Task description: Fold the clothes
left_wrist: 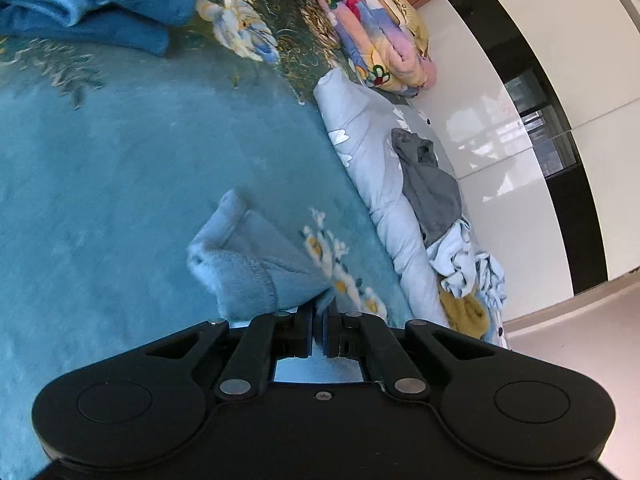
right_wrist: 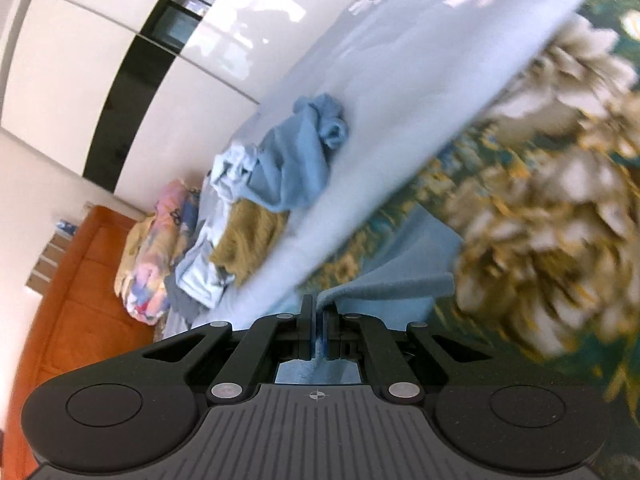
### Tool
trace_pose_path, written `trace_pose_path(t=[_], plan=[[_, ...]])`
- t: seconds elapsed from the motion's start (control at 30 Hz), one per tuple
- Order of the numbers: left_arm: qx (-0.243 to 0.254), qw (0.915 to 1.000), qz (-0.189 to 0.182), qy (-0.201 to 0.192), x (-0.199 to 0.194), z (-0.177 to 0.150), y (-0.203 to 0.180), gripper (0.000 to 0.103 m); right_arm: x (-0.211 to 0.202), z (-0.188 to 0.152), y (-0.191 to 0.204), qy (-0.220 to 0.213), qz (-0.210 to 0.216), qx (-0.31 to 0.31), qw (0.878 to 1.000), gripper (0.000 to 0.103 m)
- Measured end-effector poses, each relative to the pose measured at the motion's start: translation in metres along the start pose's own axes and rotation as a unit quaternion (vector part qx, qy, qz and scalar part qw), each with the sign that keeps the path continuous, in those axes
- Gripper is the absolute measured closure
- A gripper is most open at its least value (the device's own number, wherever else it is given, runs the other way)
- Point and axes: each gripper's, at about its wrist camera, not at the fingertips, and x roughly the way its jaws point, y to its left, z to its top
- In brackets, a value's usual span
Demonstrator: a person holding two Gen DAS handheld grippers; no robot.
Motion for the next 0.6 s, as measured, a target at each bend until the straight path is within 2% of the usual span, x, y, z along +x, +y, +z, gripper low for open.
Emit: trace_pose_path(t=[0.13, 0.23, 0.33, 0.6], plan=[[0.008, 0.9998, 0.02, -0.001, 0.031, 0.018, -0.009, 0.102, 0.034, 0.01, 0.007, -0.009, -0.02, 0.008, 1.0, 0.101], [0.046, 0.9975, 0.053, -0.008, 0.056, 0.026, -0.022, 0.102, 0.063, 0.014, 0.008, -0.01, -0.044, 0.011, 0.999, 0.101], [0.073, 0.9951, 0.066, -0.008, 0.082, 0.031, -0.029, 0.102, 0.09, 0.016, 0.011, -0.008, -0.069, -0.001, 0.998, 0.101], [0.072, 0.9925, 0.098, 0.012, 0.13, 0.036, -0.017, 0.1, 0.139, 0.017, 0.004, 0.005, -0.127, -0.006, 0.992, 0.101]])
